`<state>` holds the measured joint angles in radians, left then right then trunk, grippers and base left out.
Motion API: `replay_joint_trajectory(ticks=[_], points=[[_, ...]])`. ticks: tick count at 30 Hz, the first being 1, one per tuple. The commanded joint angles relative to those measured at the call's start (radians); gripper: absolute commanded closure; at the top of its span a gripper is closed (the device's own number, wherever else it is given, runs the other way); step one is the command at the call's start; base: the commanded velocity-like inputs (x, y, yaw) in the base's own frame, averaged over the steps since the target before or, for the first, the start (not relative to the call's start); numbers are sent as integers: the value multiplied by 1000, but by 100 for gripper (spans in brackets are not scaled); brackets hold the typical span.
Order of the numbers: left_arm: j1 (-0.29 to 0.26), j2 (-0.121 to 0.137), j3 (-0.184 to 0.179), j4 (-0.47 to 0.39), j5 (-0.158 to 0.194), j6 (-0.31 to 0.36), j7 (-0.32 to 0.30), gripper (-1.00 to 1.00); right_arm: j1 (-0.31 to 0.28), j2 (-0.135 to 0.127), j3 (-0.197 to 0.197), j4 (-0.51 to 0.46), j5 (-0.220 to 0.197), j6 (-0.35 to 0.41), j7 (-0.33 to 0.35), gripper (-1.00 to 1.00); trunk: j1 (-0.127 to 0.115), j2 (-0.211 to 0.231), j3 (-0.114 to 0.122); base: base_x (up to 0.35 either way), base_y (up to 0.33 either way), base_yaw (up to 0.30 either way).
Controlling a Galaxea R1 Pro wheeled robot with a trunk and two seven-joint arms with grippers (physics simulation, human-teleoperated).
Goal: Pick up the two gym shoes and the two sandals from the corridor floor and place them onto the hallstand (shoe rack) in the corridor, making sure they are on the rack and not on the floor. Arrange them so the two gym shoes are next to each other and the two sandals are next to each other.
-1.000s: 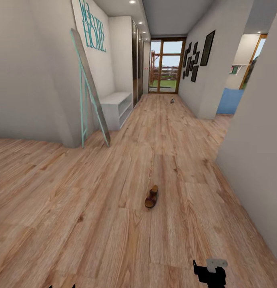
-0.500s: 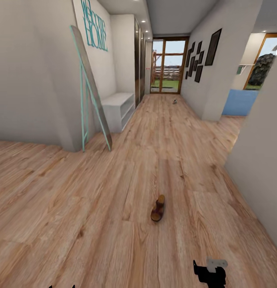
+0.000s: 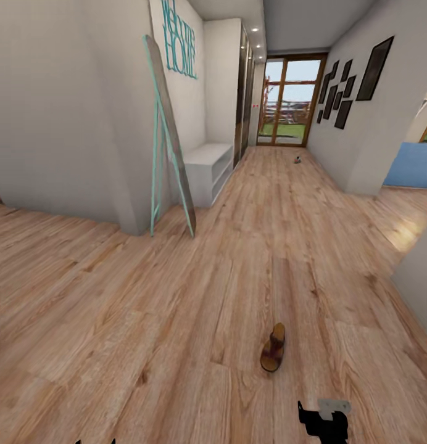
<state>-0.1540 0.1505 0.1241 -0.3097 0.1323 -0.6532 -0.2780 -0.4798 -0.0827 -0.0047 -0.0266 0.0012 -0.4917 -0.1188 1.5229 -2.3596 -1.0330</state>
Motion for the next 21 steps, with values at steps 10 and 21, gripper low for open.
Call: replay_joint_trajectory(ticks=[10, 21], points=[[-1, 0, 2, 1, 10, 0, -11, -100, 0, 0, 0, 1, 0, -3, -2, -100, 0, 0, -1, 318, 103, 49], [-1, 0, 2, 1, 10, 0, -10, -100, 0, 0, 0, 1, 0, -3, -2, -100, 0, 0, -1, 317, 114, 1]])
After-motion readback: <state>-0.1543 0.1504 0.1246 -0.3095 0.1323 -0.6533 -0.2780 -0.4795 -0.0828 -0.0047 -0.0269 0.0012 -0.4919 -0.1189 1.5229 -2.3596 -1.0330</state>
